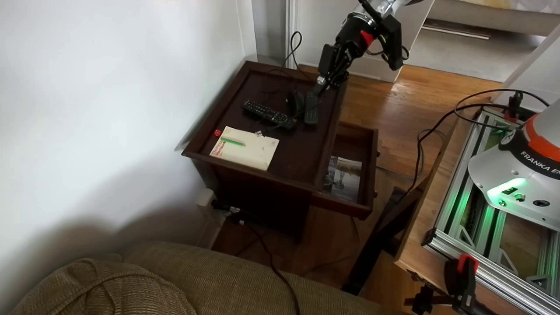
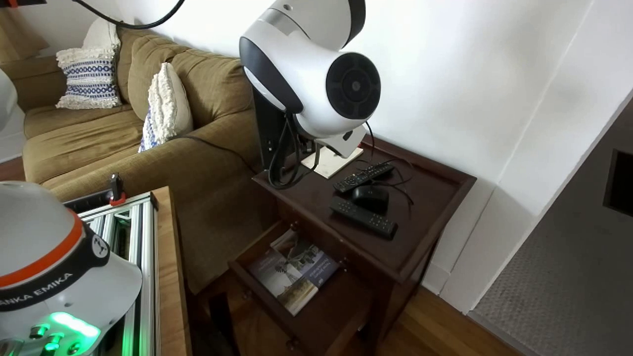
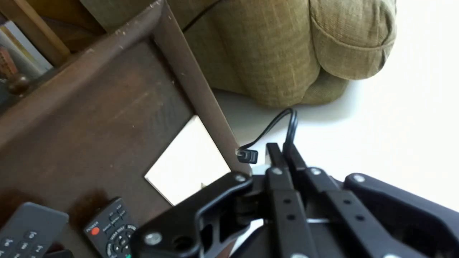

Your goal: Remove the alarm from the drawer and put it on the cabinet

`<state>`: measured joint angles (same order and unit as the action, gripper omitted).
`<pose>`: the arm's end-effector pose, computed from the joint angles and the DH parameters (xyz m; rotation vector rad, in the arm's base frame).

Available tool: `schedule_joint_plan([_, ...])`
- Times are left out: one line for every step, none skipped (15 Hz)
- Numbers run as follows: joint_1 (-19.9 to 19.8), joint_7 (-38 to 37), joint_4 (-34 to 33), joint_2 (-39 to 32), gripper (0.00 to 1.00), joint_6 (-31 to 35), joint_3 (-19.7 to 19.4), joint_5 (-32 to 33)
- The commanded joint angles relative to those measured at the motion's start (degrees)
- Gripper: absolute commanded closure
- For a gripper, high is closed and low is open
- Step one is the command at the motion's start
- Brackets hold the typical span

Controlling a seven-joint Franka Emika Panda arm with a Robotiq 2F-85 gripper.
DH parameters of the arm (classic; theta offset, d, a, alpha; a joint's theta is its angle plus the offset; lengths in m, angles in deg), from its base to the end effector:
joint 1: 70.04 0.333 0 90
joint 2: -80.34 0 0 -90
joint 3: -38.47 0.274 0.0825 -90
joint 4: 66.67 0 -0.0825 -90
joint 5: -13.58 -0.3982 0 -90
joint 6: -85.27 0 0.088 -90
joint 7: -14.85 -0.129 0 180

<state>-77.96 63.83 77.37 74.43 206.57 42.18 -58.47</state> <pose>0.4386 0.0303 0.1611 -2.1735 0.2222 -0.0130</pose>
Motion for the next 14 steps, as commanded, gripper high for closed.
schedule_joint_plan([2.6, 4.5, -1.1, -1.6, 0.99, 2.2, -2.1, -7.2])
schedule_joint_plan([3.1, 5.5, -1.2, -2.2, 0.99, 3.1, -2.3, -8.1])
schedule_joint_plan([3.6, 7.0, -1.3, -2.9, 0.99, 4.5, -2.3, -9.1])
schedule_joint_plan([4.1, 8.1, -1.3, -3.5, 0.99, 5.7, -2.3, -10.0])
schedule_joint_plan([4.6, 10.0, -1.5, -4.5, 0.99, 7.4, -2.2, -11.8])
schedule_joint_plan([5.0, 11.4, -1.6, -5.4, 0.99, 8.6, -2.1, -13.2])
schedule_joint_plan([5.6, 13.2, -1.9, -6.6, 0.99, 10.2, -2.0, -15.0])
schedule_joint_plan([6.2, 15.2, -2.3, -7.7, 0.99, 11.6, -1.9, -17.2])
schedule_joint_plan([6.7, 16.8, -2.7, -8.7, 0.99, 12.9, -1.9, -19.2])
schedule_joint_plan([7.4, 18.3, -3.1, -9.8, 0.99, 14.3, -1.9, -21.2])
schedule_joint_plan([8.0, 19.9, -3.7, -10.9, 0.99, 15.5, -1.8, -23.2])
schedule_joint_plan([8.7, 21.7, -4.4, -12.2, 0.99, 16.8, -1.9, -24.8])
schedule_joint_plan([9.4, 23.3, -5.1, -13.5, 0.99, 18.0, -1.9, -26.3])
schedule_joint_plan([10.3, 24.0, -5.5, -14.7, 0.99, 19.5, -2.0, -26.8])
